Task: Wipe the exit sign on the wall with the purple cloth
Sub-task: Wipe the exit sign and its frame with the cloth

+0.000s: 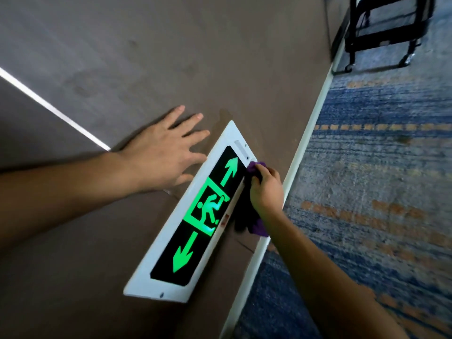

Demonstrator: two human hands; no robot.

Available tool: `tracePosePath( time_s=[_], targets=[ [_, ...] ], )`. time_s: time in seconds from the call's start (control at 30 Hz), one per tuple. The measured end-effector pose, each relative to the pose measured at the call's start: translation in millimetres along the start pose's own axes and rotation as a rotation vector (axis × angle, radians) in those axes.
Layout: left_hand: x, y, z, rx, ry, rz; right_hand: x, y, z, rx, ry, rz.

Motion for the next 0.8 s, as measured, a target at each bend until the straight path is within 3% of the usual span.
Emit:
tracePosePath(
  time_s=[0.23, 0.53, 0.8],
  targets=[
    [3.6, 7.2, 9.7, 0.008, -0.026, -0.024, -8.5, 5.7, 10.5, 0.053, 0.116, 0.11],
    [12.9, 12.0, -4.2, -0.036, -0.011, -0.059, 14.4, -40.8, -6.2, -0.104, 0.037, -0.028],
    [17.0, 19.0, -0.8, -0.005, -0.02, -0.067, -10.6, 20.1, -37.4, -0.125, -0.044, -0.019]
  ],
)
Point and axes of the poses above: each hand's wrist, its own y-axis towards the middle knuckle, its own x-axis out of the palm, z = x × y, the point moved 8 cm from there along y, towards the middle knuckle, and after that the axes turned 9 degrees about y, right-handed, at the moved point
